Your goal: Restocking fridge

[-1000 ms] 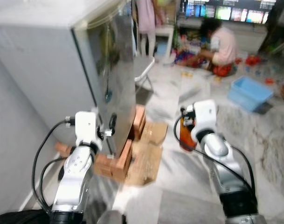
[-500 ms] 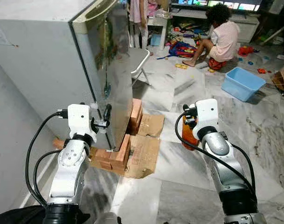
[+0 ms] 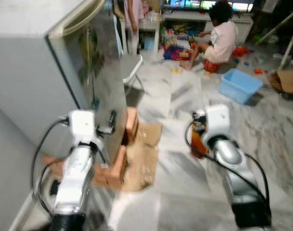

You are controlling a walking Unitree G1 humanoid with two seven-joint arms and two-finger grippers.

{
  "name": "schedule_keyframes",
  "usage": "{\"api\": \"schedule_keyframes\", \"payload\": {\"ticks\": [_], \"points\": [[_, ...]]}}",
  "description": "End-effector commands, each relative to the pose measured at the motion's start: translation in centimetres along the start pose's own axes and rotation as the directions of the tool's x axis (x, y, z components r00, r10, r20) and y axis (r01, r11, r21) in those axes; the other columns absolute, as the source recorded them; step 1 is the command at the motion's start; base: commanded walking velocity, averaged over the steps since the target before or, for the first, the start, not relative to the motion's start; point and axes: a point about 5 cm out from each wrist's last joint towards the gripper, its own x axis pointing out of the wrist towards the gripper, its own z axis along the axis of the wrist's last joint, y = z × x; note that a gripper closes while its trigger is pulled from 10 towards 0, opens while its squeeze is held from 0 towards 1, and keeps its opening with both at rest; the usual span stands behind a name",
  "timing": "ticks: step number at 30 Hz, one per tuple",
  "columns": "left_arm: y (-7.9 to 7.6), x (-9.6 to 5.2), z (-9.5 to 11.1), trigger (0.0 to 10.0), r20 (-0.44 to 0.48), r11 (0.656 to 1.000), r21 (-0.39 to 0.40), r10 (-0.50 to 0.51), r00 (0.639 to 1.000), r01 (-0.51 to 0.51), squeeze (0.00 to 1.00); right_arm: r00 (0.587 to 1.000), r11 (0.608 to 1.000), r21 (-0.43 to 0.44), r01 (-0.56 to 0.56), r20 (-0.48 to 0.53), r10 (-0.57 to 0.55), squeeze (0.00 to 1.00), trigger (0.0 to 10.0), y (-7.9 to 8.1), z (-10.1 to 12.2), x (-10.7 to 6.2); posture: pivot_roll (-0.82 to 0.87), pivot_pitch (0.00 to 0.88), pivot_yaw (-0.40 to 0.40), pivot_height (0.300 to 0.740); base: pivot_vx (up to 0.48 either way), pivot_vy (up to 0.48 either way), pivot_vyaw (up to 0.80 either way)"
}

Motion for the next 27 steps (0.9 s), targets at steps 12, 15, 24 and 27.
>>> {"api": "schedule_keyframes", "payload": {"ticks": [12, 15, 24, 27], "points": [[1.7, -0.6, -0.1, 10.0, -0.005, 0.998, 0.001, 0.061, 0.998, -0.061, 0.0, 0.998, 0.999, -0.003, -0.039, 0.055, 0.039, 0.0, 10.0, 0.8, 1.4, 0.1, 0.04, 0.0, -0.029, 0.74, 0.195, 0.161, 0.0], [1.9, -1.0, -0.2, 10.0, -0.009, 0.997, 0.007, 0.08, 0.997, -0.08, 0.0, 0.998, 0.999, -0.003, -0.037, 0.053, 0.037, 0.0, 10.0, 0.8, 1.4, 0.1, 0.04, 0.0, -0.028, 0.74, 0.0, 0.0, 0.0], [5.2, 0.6, 0.7, 10.0, 0.023, 0.977, 0.027, 0.21, 0.977, -0.211, 0.0, 0.997, 0.999, 0.001, -0.042, 0.06, 0.041, 0.0, 10.0, 1.0, 1.6, -0.1, 0.03, 0.0, -0.026, 0.74, 0.0, 0.0, 0.0], [6.0, 1.3, 1.1, 10.0, 0.026, 0.969, -0.004, 0.246, 0.969, -0.246, 0.0, 0.997, 0.999, -0.002, -0.039, 0.061, 0.039, 0.0, 10.0, 0.8, 1.7, -0.3, 0.01, 0.0, -0.018, 0.74, 0.0, 0.0, 0.0]]}}
